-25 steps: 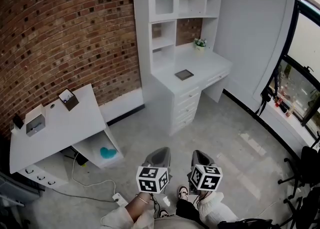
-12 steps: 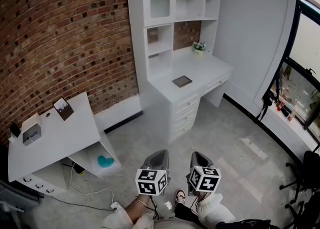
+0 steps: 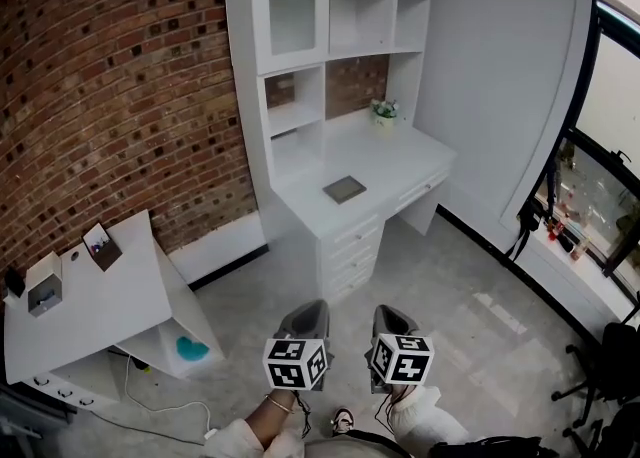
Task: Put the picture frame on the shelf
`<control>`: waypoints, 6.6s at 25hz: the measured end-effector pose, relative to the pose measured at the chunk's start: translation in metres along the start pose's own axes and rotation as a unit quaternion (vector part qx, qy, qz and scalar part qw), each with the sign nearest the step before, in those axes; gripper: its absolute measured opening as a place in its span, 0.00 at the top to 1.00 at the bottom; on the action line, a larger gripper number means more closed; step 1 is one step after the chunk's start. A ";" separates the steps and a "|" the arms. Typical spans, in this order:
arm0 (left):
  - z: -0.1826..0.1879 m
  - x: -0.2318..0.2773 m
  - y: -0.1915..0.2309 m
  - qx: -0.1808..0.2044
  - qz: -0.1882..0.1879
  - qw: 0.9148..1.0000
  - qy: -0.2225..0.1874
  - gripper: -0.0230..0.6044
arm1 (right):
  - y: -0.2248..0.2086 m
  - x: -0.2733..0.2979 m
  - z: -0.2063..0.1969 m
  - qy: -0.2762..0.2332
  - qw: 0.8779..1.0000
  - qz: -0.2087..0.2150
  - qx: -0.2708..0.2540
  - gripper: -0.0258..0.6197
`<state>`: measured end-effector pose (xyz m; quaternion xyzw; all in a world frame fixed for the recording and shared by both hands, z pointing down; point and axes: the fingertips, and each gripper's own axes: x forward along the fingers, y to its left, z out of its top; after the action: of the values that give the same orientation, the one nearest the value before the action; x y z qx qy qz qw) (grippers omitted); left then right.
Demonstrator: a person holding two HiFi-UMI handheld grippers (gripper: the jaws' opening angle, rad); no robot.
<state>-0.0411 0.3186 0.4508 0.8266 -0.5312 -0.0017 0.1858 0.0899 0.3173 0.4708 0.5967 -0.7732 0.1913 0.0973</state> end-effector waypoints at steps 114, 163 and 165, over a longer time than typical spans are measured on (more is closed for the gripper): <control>0.017 0.588 0.270 -0.023 0.098 0.974 0.204 0.95 | -0.195 0.634 0.117 0.218 0.972 0.089 0.000 0.92; -0.052 0.614 0.269 0.074 -0.140 0.899 0.409 0.75 | -0.222 0.651 0.083 0.243 0.967 0.068 0.041 0.92; -0.053 0.614 0.269 0.071 -0.139 0.900 0.408 0.76 | -0.222 0.650 0.083 0.243 0.967 0.068 0.042 0.92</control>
<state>0.0005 -0.3035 0.7023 0.8311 -0.2875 0.3477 0.3250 0.1351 -0.3403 0.6816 0.4817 -0.7564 0.3693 0.2437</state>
